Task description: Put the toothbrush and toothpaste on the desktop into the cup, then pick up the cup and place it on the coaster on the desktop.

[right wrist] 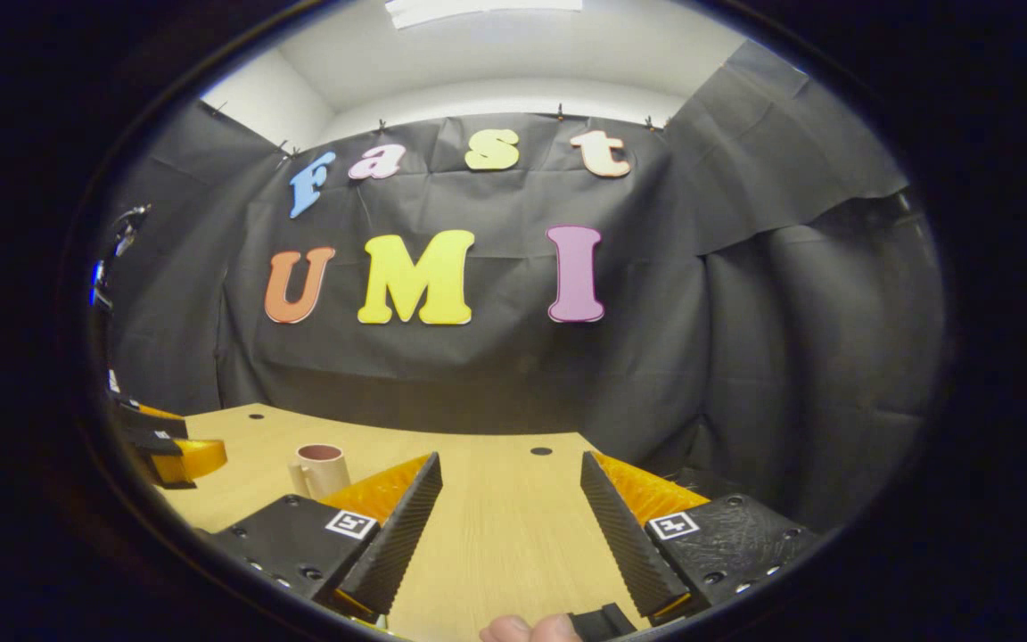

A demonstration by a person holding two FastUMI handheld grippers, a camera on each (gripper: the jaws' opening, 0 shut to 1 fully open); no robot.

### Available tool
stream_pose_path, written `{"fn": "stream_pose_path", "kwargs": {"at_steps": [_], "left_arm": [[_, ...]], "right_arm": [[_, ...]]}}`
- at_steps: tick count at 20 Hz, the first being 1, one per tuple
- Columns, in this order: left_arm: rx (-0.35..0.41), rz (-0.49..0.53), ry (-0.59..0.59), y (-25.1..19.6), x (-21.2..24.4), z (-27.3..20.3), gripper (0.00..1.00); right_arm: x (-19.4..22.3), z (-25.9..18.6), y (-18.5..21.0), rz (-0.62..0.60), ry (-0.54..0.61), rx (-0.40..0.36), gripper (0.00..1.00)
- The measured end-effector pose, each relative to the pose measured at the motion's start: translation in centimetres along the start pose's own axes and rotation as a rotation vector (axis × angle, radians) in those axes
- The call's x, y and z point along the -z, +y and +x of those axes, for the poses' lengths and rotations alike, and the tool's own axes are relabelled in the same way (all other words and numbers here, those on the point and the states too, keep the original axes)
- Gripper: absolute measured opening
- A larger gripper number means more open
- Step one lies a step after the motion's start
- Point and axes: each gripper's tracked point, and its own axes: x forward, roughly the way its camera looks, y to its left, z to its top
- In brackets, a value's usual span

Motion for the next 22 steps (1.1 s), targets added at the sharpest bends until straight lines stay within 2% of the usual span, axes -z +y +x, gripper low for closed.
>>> {"fn": "stream_pose_path", "kwargs": {"at_steps": [3, 8, 13, 17, 22], "left_arm": [[0.008, 0.000, 0.087, -0.4, 2.3, -0.1, 1.00], [0.065, -0.033, 0.288, -2.1, 7.6, 0.3, 1.00], [0.073, -0.079, 0.444, -2.4, 11.7, 0.1, 1.00], [0.059, -0.081, 0.522, -2.1, 13.8, 0.2, 0.99], [0.029, -0.082, 0.561, -1.7, 14.3, 0.8, 0.84]], "right_arm": [[1.1, 0.1, 0.0, 0.001, 0.024, -0.004, 0.94], [2.3, 0.0, -0.6, -0.021, 0.052, -0.002, 0.95], [3.6, 0.0, -2.0, -0.025, 0.076, 0.030, 0.95], [4.7, 0.1, -1.9, -0.021, 0.105, 0.027, 0.96], [5.5, 0.2, -0.9, -0.022, 0.125, 0.005, 0.95]]}}
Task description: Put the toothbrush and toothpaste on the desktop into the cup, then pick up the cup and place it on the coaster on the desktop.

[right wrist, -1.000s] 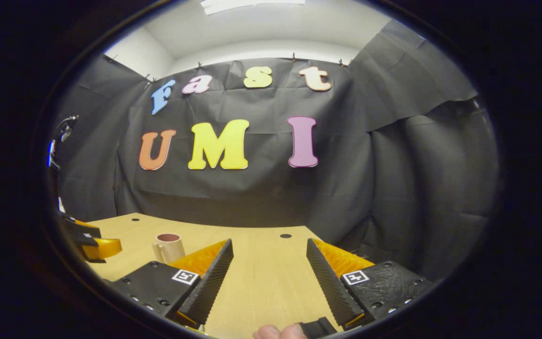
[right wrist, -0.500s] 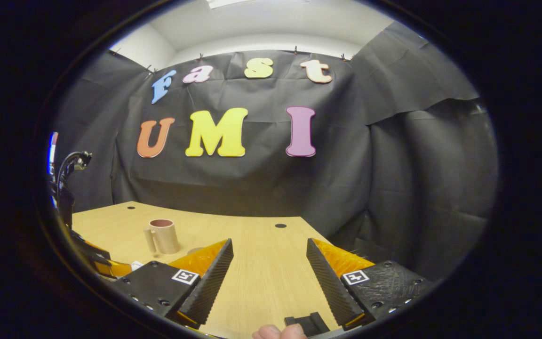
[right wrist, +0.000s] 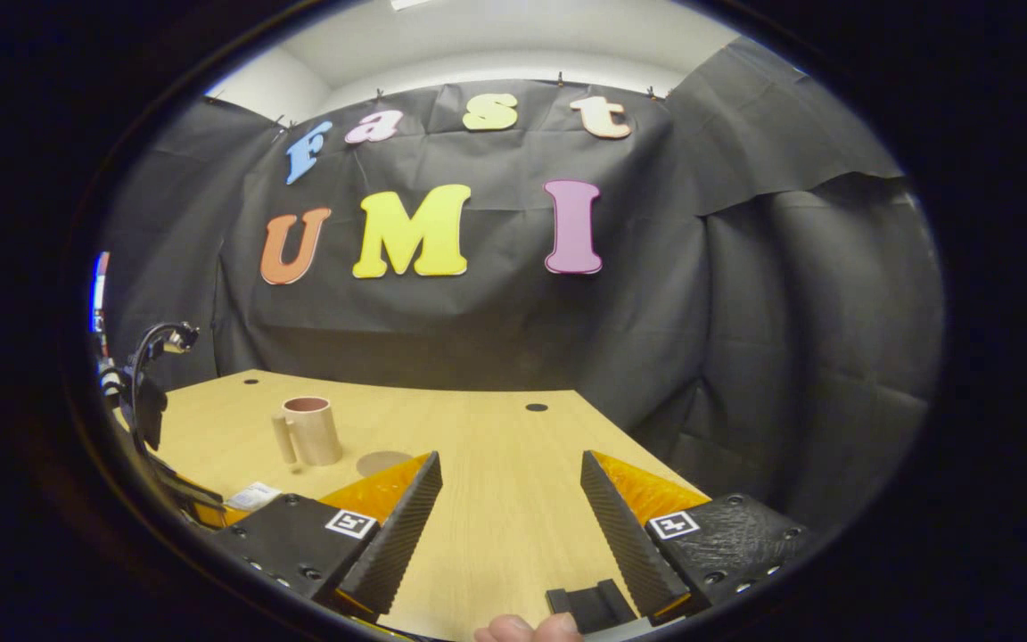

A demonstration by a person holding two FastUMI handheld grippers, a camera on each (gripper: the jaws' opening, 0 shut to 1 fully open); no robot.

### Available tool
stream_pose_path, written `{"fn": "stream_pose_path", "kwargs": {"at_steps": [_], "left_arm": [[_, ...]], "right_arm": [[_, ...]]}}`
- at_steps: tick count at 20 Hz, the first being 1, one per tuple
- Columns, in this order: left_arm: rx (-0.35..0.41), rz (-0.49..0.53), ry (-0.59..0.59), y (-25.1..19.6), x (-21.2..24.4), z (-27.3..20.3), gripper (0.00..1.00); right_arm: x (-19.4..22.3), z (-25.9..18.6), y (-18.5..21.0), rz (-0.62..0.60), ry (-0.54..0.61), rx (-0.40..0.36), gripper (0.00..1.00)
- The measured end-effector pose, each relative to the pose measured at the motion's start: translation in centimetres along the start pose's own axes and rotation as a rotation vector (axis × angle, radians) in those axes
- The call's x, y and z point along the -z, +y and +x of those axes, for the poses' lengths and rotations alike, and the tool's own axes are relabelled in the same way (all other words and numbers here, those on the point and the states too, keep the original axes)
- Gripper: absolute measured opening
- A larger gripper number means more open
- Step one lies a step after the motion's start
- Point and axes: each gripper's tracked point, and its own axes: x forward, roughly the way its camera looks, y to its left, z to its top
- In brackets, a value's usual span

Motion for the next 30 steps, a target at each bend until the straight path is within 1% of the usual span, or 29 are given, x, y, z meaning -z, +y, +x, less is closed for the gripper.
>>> {"fn": "stream_pose_path", "kwargs": {"at_steps": [1, 4, 5, 6, 7, 8, 9, 13, 14, 15, 16, 17, 18, 19, 20, 21, 22, 24, 26, 27, 28, 30], "left_arm": [[-0.008, -0.007, 0.008, 0.1, 0.1, 0.0, 0.78], [-0.032, -0.005, 0.014, 0.4, 0.2, 0.1, 0.71], [-0.041, -0.001, 0.014, 0.6, 0.1, 0.1, 0.66], [-0.057, -0.003, 0.018, 0.9, 0.1, 0.2, 0.68], [-0.066, -0.006, 0.021, 1.0, 0.1, 0.1, 0.58], [-0.065, -0.004, 0.025, 1.0, 0.0, 0.1, 0.54], [-0.064, -0.002, 0.025, 1.1, 0.0, 0.2, 0.47], [-0.039, -0.012, 0.020, 1.0, -0.3, 0.2, 0.43], [-0.034, -0.026, 0.020, 0.9, -0.4, 0.1, 0.47], [-0.030, -0.034, 0.015, 0.9, -0.6, -0.1, 0.46], [-0.029, -0.032, 0.005, 0.9, -0.7, -0.3, 0.42], [-0.032, -0.024, -0.012, 1.0, -1.3, -0.7, 0.42], [-0.035, -0.013, -0.033, 1.2, -2.0, -1.1, 0.42], [-0.036, -0.003, -0.059, 1.3, -2.7, -1.6, 0.47], [-0.038, 0.007, -0.090, 1.4, -3.4, -2.3, 0.47], [-0.044, 0.016, -0.127, 1.7, -4.4, -3.0, 0.42], [-0.049, 0.023, -0.163, 2.0, -5.3, -3.6, 0.42], [-0.042, 0.021, -0.226, 2.4, -7.1, -4.8, 0.42], [-0.040, -0.001, -0.279, 3.0, -8.6, -6.2, 0.42], [-0.040, -0.006, -0.300, 3.1, -9.3, -6.4, 0.42], [-0.046, -0.011, -0.328, 3.5, -9.4, -6.8, 0.42], [-0.062, -0.011, -0.371, 4.5, -10.6, -7.7, 0.42]], "right_arm": [[0.2, 0.1, 0.1, -0.001, 0.002, -0.004, 0.94], [0.6, 0.0, 0.8, -0.003, 0.011, -0.020, 0.95], [0.8, 0.1, 0.9, 0.000, 0.014, -0.022, 0.95], [0.9, 0.2, 1.0, 0.000, 0.016, -0.023, 0.96], [1.2, 0.3, 1.2, -0.003, 0.019, -0.024, 0.95], [1.3, 0.4, 1.4, -0.003, 0.023, -0.028, 0.96], [1.6, 0.3, 1.7, 0.000, 0.027, -0.034, 0.95], [2.4, 0.4, 2.8, 0.002, 0.050, -0.061, 0.95], [2.6, 0.4, 3.1, -0.004, 0.060, -0.070, 0.95], [3.1, 0.5, 3.5, -0.013, 0.074, -0.077, 0.95], [3.3, 0.5, 3.7, -0.020, 0.084, -0.081, 0.95], [3.7, 0.4, 4.1, -0.021, 0.093, -0.091, 0.95], [3.9, 0.4, 4.6, -0.015, 0.105, -0.103, 0.96], [4.3, 0.5, 5.2, -0.001, 0.123, -0.116, 0.95], [4.7, 0.5, 5.9, 0.013, 0.144, -0.133, 0.95], [5.4, 0.4, 7.1, 0.033, 0.180, -0.160, 0.95], [6.0, 0.3, 8.2, 0.046, 0.214, -0.181, 0.94], [6.9, 0.5, 9.9, 0.038, 0.269, -0.198, 0.95], [7.8, 0.7, 11.4, 0.021, 0.308, -0.209, 0.94], [8.6, 1.1, 11.9, 0.014, 0.335, -0.203, 0.92], [9.4, 1.6, 12.2, 0.006, 0.361, -0.187, 0.94], [11.3, 2.3, 12.8, -0.008, 0.431, -0.169, 0.93]]}}
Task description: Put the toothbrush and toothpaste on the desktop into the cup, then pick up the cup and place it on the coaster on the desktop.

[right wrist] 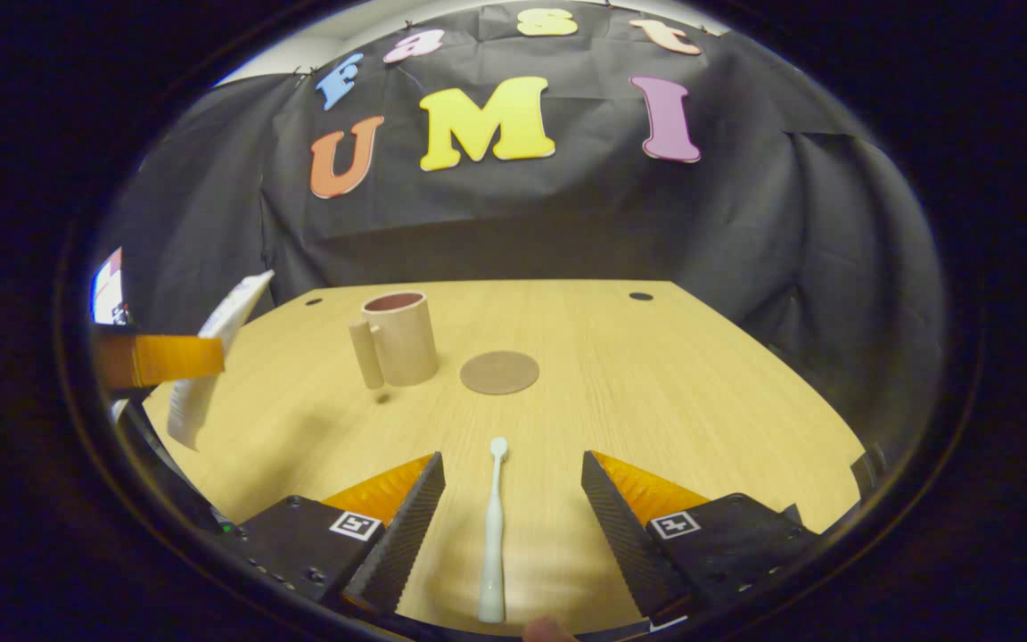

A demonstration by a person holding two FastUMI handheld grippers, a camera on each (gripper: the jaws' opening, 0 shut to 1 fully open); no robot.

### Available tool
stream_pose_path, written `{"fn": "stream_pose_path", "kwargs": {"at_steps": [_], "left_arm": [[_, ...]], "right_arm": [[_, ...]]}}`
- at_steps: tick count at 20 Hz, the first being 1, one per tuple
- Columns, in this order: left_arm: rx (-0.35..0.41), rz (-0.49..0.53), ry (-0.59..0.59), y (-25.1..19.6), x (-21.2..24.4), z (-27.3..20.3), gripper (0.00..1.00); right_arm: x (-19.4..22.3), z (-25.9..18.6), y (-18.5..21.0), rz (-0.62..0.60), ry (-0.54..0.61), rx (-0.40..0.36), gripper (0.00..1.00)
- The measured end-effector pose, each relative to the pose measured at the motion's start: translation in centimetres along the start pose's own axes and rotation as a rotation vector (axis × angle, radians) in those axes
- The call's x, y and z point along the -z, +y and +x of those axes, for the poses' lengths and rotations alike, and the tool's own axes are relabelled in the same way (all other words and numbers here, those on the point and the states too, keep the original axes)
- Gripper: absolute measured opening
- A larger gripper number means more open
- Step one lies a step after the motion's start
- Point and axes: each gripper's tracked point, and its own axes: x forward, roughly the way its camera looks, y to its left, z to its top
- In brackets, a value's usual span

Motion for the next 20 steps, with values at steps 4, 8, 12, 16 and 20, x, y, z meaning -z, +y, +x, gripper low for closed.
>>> {"fn": "stream_pose_path", "kwargs": {"at_steps": [4, 8, 12, 16, 20], "left_arm": [[-0.018, 0.018, -0.058, 1.1, -1.1, 0.0, 0.42], [-0.002, 0.023, -0.072, 1.3, -1.4, 0.2, 0.42], [0.007, 0.015, -0.081, 1.4, -2.0, 0.4, 0.42], [0.018, 0.017, -0.131, 1.0, -4.6, 0.7, 0.42], [0.029, -0.007, -0.233, 0.1, -9.1, 2.2, 0.42]], "right_arm": [[1.7, 1.8, 0.4, 0.000, 0.084, 0.026, 0.81], [2.2, 2.4, -0.2, -0.011, 0.122, 0.079, 0.48], [2.3, 2.9, 0.7, -0.030, 0.110, 0.047, 0.07], [2.2, 2.9, 0.7, -0.009, 0.120, -0.001, 0.00], [1.3, 1.9, 0.0, 0.039, 0.094, -0.050, 0.00]]}}
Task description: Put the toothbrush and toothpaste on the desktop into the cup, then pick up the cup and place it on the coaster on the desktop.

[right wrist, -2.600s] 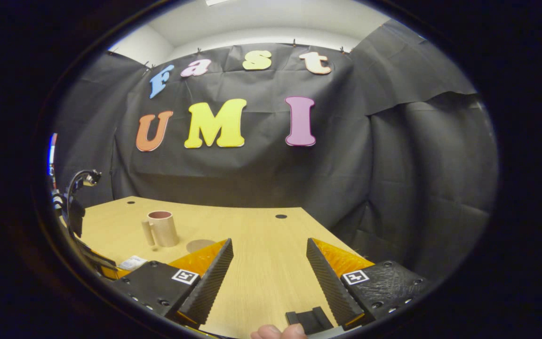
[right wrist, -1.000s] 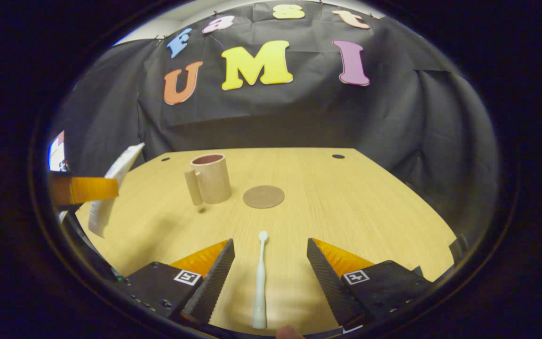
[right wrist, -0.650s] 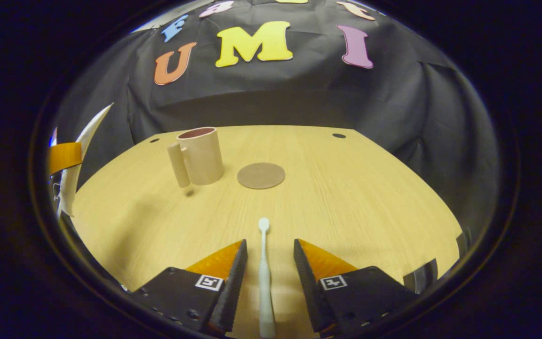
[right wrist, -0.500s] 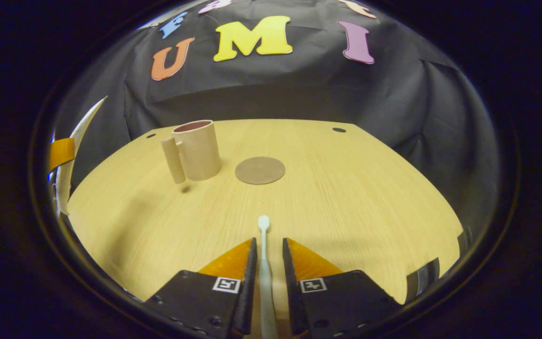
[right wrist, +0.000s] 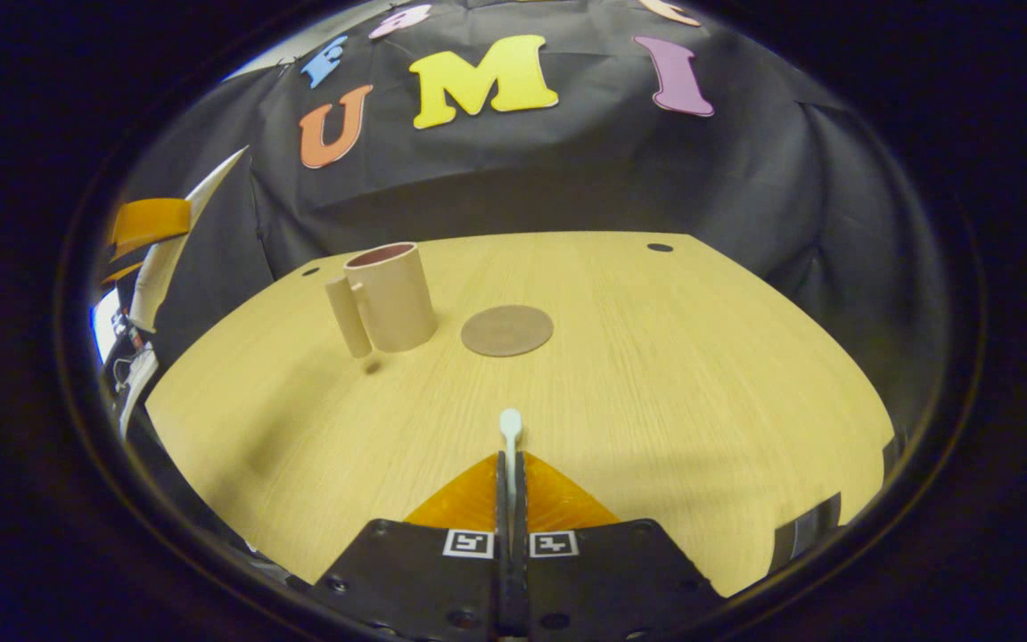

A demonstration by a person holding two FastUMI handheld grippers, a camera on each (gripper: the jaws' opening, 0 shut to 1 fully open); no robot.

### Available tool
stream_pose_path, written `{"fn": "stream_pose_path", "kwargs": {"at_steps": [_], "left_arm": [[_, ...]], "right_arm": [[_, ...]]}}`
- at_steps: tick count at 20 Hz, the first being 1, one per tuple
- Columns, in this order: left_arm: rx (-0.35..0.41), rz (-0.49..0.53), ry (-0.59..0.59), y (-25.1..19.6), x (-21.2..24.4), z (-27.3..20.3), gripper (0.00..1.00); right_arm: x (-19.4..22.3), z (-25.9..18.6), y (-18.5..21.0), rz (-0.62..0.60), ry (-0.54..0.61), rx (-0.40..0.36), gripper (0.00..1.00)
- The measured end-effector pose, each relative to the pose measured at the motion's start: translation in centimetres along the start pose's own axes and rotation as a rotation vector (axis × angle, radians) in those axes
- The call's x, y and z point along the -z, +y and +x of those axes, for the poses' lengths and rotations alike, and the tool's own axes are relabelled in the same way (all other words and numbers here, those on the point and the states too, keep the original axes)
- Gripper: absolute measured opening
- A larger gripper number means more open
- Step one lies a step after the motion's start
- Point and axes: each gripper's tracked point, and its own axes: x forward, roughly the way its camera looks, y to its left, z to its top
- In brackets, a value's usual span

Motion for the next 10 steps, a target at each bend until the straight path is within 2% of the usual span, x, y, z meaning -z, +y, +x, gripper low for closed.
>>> {"fn": "stream_pose_path", "kwargs": {"at_steps": [4, 6, 7, 9, 10], "left_arm": [[0.022, 0.017, -0.138, -0.9, -5.1, 3.8, 0.42], [0.070, 0.014, -0.216, -2.3, -7.8, 5.5, 0.46], [0.087, 0.018, -0.240, -2.9, -8.9, 6.2, 0.42], [0.117, 0.030, -0.285, -4.2, -10.0, 7.5, 0.46], [0.144, 0.028, -0.291, -5.0, -10.1, 8.3, 0.42]], "right_arm": [[-1.5, -1.9, -1.7, 0.039, -0.059, -0.010, 0.00], [-2.2, -2.7, -2.5, 0.060, -0.082, -0.011, 0.00], [-2.5, -3.1, -2.9, 0.073, -0.093, -0.013, 0.00], [-3.1, -3.5, -3.3, 0.095, -0.114, -0.015, 0.00], [-3.4, -3.7, -3.6, 0.105, -0.123, -0.016, 0.00]]}}
